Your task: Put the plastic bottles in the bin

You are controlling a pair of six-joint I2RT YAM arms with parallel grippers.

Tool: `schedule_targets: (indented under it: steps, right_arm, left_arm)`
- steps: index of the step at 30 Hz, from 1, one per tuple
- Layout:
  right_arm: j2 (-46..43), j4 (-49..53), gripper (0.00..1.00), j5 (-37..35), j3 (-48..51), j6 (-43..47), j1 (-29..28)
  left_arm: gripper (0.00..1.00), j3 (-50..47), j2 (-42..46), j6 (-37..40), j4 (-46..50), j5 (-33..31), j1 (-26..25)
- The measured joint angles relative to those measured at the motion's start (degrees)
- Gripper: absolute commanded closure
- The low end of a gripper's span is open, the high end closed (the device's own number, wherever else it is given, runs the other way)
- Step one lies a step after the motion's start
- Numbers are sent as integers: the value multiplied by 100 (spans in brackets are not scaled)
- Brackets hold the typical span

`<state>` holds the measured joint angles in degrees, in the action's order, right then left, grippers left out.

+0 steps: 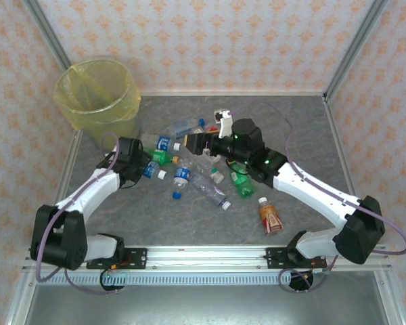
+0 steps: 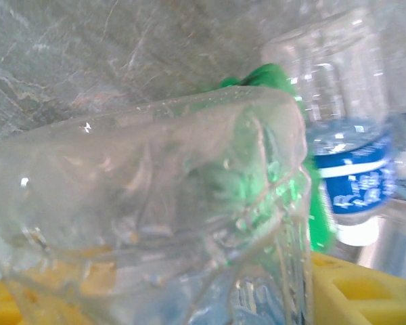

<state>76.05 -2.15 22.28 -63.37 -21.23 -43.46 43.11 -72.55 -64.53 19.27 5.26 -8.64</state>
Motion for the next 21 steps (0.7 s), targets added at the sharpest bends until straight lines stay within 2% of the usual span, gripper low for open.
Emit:
schedule_targets:
  steps: [5, 9, 21]
  right_arm:
    - [87, 2, 0, 24, -94, -2, -42]
    - [212, 0, 0, 46, -238, -2, -109]
    - [308, 114, 0, 63, -442, 4, -151]
  left_arm:
    - [36, 107, 656, 50, 203, -96, 0]
    - [37, 638, 881, 299, 415, -243, 0]
    - [37, 2844, 719, 1545, 754, -1115, 0]
